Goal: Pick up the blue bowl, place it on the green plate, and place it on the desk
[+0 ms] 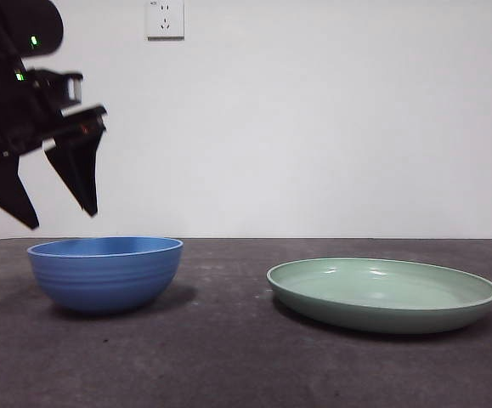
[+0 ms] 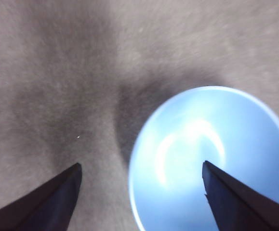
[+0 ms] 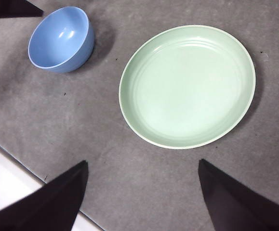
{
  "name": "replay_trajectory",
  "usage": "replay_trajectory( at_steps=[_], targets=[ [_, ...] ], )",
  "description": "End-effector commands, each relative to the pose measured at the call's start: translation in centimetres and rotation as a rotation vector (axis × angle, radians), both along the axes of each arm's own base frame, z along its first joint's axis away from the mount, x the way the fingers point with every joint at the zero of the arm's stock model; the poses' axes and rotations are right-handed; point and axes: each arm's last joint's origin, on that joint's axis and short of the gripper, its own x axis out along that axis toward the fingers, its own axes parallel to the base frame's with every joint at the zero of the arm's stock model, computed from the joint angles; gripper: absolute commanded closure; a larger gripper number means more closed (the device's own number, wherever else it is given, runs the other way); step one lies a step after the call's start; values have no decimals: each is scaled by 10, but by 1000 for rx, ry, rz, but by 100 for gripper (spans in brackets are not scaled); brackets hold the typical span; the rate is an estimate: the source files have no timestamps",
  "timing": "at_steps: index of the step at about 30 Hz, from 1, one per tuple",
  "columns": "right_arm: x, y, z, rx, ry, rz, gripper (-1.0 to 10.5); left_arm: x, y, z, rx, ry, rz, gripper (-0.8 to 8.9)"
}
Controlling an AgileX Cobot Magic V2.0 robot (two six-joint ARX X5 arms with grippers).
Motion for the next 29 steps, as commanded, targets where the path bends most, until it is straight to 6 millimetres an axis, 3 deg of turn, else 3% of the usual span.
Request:
replay_trajectory(
  at_steps=[1,10,20,29],
  targets=[
    [2,0,5,6,-17,-2,580,8,-4,-9,6,25,0,417],
    [2,0,5,6,-18,-1,580,15,-13,-36,56,111,-11,424],
    [2,0,5,7,-23,-1,580,14,-16,-37,60,115,-21,801],
    [3,0,6,8,-33,-1,580,17,-17,-28,46,86,-10,804]
  ],
)
